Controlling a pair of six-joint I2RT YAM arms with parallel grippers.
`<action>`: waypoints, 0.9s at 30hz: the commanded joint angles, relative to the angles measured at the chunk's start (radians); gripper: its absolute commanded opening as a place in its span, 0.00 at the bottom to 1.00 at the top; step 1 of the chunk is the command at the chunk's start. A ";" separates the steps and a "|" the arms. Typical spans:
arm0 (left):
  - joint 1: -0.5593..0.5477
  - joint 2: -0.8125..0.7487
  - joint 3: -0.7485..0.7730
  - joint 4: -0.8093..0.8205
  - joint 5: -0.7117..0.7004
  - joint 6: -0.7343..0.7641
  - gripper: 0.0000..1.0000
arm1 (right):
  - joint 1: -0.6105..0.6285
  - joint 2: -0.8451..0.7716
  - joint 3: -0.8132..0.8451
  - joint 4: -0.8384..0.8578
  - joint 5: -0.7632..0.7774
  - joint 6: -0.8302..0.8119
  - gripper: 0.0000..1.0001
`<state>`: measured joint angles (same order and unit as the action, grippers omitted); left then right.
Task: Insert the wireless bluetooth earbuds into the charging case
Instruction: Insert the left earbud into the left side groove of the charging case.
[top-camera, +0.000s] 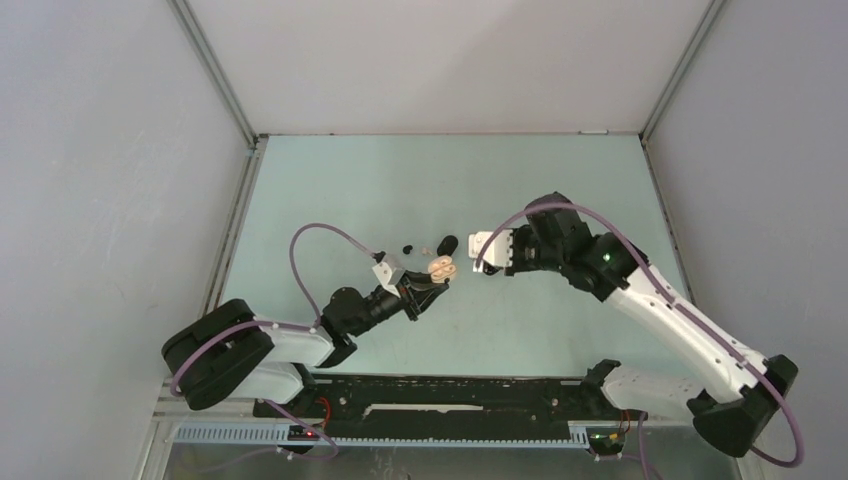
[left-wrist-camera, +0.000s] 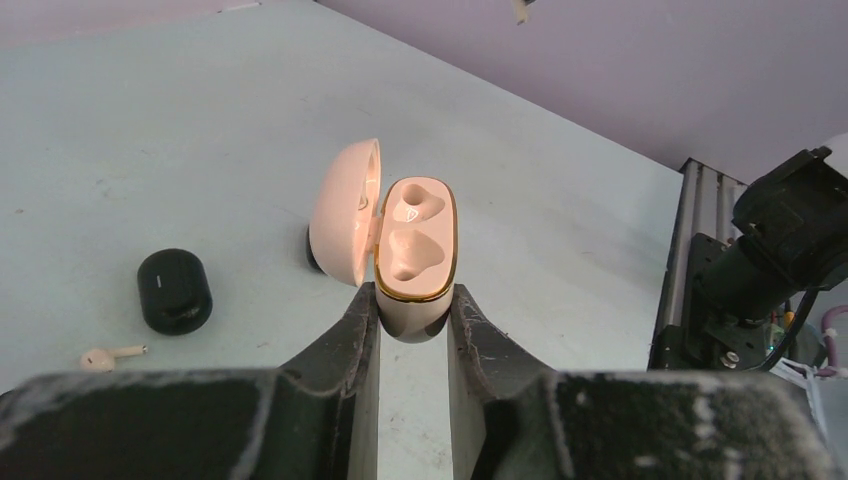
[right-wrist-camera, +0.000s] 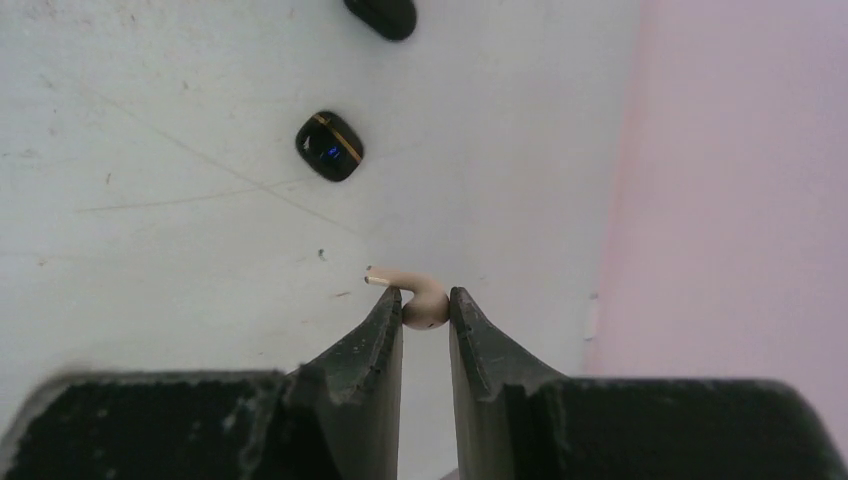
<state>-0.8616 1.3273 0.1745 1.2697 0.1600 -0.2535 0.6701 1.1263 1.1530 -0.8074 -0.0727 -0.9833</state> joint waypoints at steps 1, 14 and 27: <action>-0.003 -0.008 0.030 0.045 0.035 -0.025 0.00 | 0.183 -0.119 -0.024 0.075 0.244 -0.098 0.00; -0.054 -0.005 0.062 0.028 0.083 -0.060 0.00 | 0.563 -0.264 -0.317 0.623 0.499 -0.282 0.00; -0.153 -0.154 0.061 -0.187 -0.069 0.200 0.00 | 0.758 -0.322 -0.585 0.949 0.421 -0.578 0.00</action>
<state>-0.9783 1.2243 0.2066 1.1332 0.1753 -0.1806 1.4067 0.8066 0.5987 -0.0227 0.3477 -1.4506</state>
